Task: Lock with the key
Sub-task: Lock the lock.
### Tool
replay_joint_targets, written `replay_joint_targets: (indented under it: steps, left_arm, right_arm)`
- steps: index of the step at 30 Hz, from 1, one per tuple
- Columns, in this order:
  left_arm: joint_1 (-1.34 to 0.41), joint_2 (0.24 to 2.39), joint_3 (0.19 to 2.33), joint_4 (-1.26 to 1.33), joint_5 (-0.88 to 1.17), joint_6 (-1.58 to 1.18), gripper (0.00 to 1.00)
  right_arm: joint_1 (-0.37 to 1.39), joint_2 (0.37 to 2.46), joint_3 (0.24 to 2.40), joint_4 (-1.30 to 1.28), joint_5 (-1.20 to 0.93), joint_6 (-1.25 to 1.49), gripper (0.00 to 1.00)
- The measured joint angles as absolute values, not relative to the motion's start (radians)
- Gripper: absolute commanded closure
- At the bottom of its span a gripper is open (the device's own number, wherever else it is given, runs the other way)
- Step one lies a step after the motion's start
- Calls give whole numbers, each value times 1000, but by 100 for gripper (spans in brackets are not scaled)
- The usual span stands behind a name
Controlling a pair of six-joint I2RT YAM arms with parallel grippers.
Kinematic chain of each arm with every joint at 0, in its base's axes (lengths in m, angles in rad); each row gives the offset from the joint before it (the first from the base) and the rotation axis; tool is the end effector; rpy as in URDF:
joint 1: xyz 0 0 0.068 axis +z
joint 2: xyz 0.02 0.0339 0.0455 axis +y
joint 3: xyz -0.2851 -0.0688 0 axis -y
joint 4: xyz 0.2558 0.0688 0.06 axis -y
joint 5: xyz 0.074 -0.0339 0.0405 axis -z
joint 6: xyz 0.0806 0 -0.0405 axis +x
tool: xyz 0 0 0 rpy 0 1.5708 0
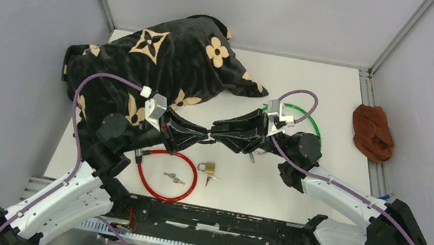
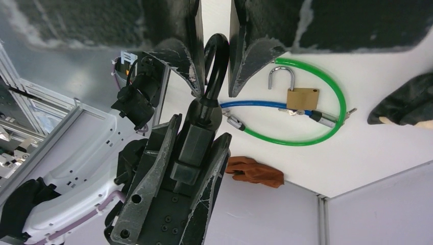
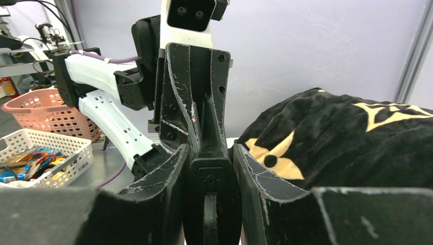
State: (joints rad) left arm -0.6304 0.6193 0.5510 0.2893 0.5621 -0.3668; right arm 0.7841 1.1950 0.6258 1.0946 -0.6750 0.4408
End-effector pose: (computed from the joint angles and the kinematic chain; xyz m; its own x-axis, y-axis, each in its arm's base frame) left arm 0.1248 -0.1443 0.3526 -0.1642 -0.2558 -0.9527 0.9212 0.3056 -0.2409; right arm 0.1638 0.2345 0.3601 -0.0774 0.3933 -0.9162 -0.9963 0.0035 0.0857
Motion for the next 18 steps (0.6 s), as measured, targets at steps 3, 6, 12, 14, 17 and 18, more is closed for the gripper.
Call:
replay_joint_targets:
  steps: [3,6,12,14,17,18]
  left_arm:
    - [-630,615,551,299,583,-369,79]
    - [-630,614,551,311,602,-369,78]
    - [-630,607,544,318,637,-369,72]
    - [-630,606,535,318,645,-369,69]
    - [-631,608,529,317,661,-368,60]
    - [-631,608,529,317,669,-369,60]
  right_arm:
    - [792,1202,626,1106,-675,458,100]
    - [793,1201,626,1120,-677,477,100]
    - [799,1193,626,1120,-684,484,100]
    - [800,1193,626,1112,-688,484,100]
    - [801,1193,626,1096,-692,483,100]
    - [801,1193,626,1091,-691,482,100]
